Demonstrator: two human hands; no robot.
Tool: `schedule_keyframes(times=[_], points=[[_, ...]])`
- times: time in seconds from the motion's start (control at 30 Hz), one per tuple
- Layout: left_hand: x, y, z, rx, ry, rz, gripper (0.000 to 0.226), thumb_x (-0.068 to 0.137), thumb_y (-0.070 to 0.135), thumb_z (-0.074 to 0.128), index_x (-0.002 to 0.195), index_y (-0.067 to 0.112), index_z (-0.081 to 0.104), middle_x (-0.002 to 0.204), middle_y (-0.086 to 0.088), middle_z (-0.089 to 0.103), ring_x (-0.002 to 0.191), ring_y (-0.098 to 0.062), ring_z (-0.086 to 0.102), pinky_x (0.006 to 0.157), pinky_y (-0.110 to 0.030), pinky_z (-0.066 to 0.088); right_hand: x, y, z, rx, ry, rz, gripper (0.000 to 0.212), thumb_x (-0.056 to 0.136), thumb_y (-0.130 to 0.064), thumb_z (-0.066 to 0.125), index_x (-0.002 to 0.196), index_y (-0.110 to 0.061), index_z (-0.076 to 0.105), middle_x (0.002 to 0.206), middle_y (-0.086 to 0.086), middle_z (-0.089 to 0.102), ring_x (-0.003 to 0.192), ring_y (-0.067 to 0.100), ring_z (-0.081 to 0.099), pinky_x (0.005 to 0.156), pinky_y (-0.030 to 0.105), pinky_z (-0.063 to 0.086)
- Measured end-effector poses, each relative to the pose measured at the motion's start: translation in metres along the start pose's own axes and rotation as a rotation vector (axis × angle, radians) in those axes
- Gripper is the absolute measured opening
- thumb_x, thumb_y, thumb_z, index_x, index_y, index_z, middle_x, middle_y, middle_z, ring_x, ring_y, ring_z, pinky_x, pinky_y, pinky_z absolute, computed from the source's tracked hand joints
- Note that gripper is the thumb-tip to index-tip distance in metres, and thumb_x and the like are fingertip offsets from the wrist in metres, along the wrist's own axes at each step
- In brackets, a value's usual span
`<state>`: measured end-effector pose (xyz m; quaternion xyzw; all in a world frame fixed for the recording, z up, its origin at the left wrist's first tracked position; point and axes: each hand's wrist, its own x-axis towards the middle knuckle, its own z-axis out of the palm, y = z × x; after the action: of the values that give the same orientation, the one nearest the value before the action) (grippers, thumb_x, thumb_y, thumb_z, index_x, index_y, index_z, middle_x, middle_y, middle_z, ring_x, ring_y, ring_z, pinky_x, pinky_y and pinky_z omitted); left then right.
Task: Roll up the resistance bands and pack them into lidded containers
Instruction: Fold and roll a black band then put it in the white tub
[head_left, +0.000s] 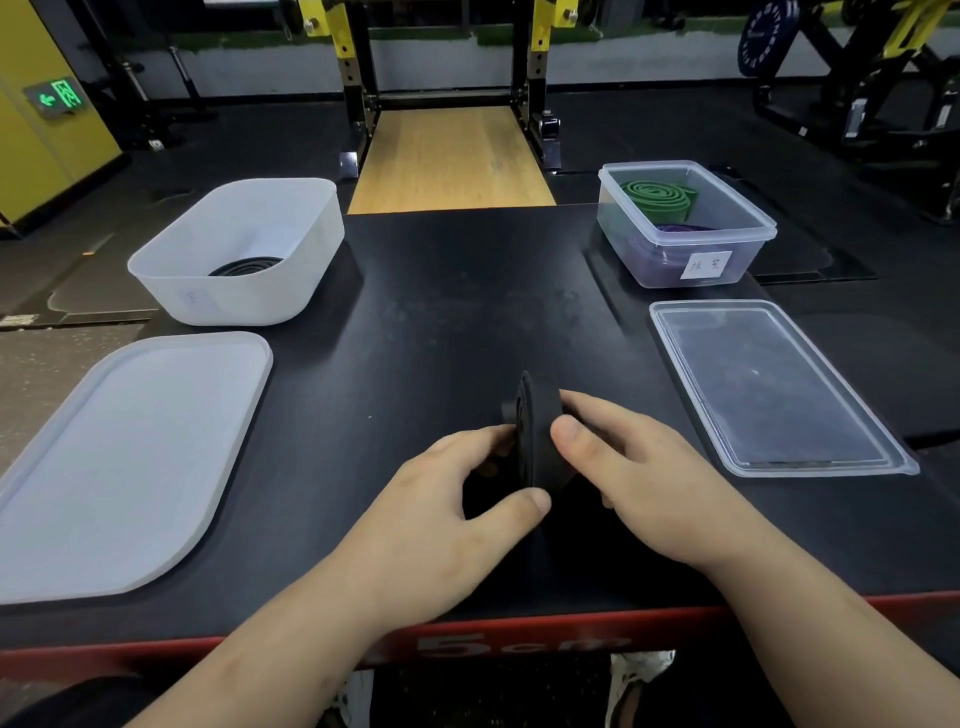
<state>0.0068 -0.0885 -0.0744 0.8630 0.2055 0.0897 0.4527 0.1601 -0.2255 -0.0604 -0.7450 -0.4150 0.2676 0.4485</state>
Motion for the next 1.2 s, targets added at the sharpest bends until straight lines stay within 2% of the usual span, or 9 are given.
schedule_keyframes(times=[0.13, 0.27, 0.33, 0.47, 0.57, 0.67, 0.77, 0.9, 1.2], points=[[0.002, 0.006, 0.001, 0.022, 0.023, 0.007, 0.038, 0.087, 0.055, 0.059, 0.126, 0.056, 0.056, 0.123, 0.036, 0.055, 0.121, 0.011, 0.049, 0.101, -0.02, 0.042, 0.0, 0.0, -0.003, -0.038, -0.013, -0.022, 0.041, 0.086, -0.056, 0.063, 0.127, -0.052, 0.062, 0.08, -0.046, 0.061, 0.081, -0.019, 0.06, 0.073, 0.002, 0.042], [0.005, 0.009, -0.001, 0.025, -0.01, 0.005, 0.037, 0.086, 0.056, 0.06, 0.121, 0.064, 0.053, 0.12, 0.039, 0.056, 0.123, 0.007, 0.049, 0.102, -0.024, 0.042, 0.0, 0.005, -0.006, -0.036, 0.004, -0.027, 0.037, 0.088, -0.058, 0.067, 0.125, -0.057, 0.063, 0.115, -0.024, 0.071, 0.107, -0.008, 0.065, 0.085, 0.012, 0.046], [0.006, 0.009, -0.001, 0.061, -0.029, -0.009, 0.046, 0.079, 0.066, 0.053, 0.123, 0.072, 0.044, 0.12, 0.037, 0.053, 0.128, 0.0, 0.044, 0.106, -0.03, 0.039, 0.0, 0.009, -0.007, -0.025, 0.001, -0.04, 0.039, 0.088, -0.059, 0.069, 0.125, -0.061, 0.06, 0.119, -0.023, 0.07, 0.111, -0.006, 0.065, 0.091, 0.021, 0.047], [0.006, 0.014, 0.0, 0.091, -0.068, -0.018, 0.039, 0.081, 0.064, 0.051, 0.109, 0.084, 0.031, 0.117, 0.05, 0.041, 0.121, 0.004, 0.032, 0.092, -0.016, 0.031, 0.0, 0.012, -0.007, -0.025, 0.0, -0.054, 0.049, 0.08, -0.061, 0.067, 0.128, -0.063, 0.056, 0.12, -0.023, 0.07, 0.111, -0.002, 0.066, 0.093, 0.026, 0.049], [0.007, 0.019, -0.002, 0.099, -0.088, -0.028, 0.039, 0.087, 0.058, 0.052, 0.098, 0.088, 0.03, 0.112, 0.058, 0.035, 0.117, 0.012, 0.031, 0.09, -0.013, 0.029, 0.004, 0.014, -0.005, -0.03, -0.002, -0.027, 0.041, 0.088, -0.061, 0.069, 0.128, -0.059, 0.059, 0.102, -0.036, 0.068, 0.097, -0.011, 0.066, 0.085, 0.017, 0.048], [0.009, 0.019, -0.001, 0.09, -0.08, -0.062, 0.043, 0.089, 0.059, 0.053, 0.094, 0.091, 0.025, 0.111, 0.044, 0.045, 0.118, 0.004, 0.033, 0.09, -0.014, 0.03, 0.009, 0.008, -0.005, -0.053, -0.006, 0.026, 0.042, 0.085, -0.064, 0.059, 0.125, -0.053, 0.063, 0.075, -0.043, 0.059, 0.071, -0.019, 0.058, 0.068, 0.006, 0.042], [0.009, 0.01, 0.0, 0.053, -0.016, -0.069, 0.04, 0.086, 0.063, 0.052, 0.109, 0.086, 0.029, 0.12, 0.032, 0.051, 0.127, -0.006, 0.042, 0.103, -0.029, 0.039, 0.018, -0.001, -0.006, -0.052, -0.006, 0.103, 0.024, 0.095, -0.061, 0.054, 0.104, -0.046, 0.07, 0.08, -0.029, 0.07, 0.062, -0.008, 0.064, 0.06, 0.011, 0.047], [0.011, 0.0, 0.004, 0.061, 0.022, -0.093, 0.042, 0.085, 0.067, 0.045, 0.127, 0.066, 0.041, 0.126, 0.026, 0.055, 0.126, -0.011, 0.048, 0.105, -0.04, 0.046, 0.038, -0.011, -0.006, -0.029, -0.02, 0.223, 0.049, 0.087, -0.08, 0.049, 0.104, -0.041, 0.073, 0.083, -0.005, 0.078, 0.07, 0.024, 0.075, 0.071, 0.041, 0.063], [0.014, -0.005, 0.003, 0.099, 0.035, -0.1, 0.045, 0.094, 0.065, 0.045, 0.137, 0.059, 0.038, 0.129, 0.023, 0.053, 0.127, -0.011, 0.048, 0.106, -0.039, 0.045, 0.054, -0.012, -0.01, 0.101, -0.096, 0.233, 0.049, 0.079, -0.074, 0.063, 0.107, -0.036, 0.076, 0.104, -0.01, 0.076, 0.08, 0.02, 0.076, 0.073, 0.041, 0.064]])
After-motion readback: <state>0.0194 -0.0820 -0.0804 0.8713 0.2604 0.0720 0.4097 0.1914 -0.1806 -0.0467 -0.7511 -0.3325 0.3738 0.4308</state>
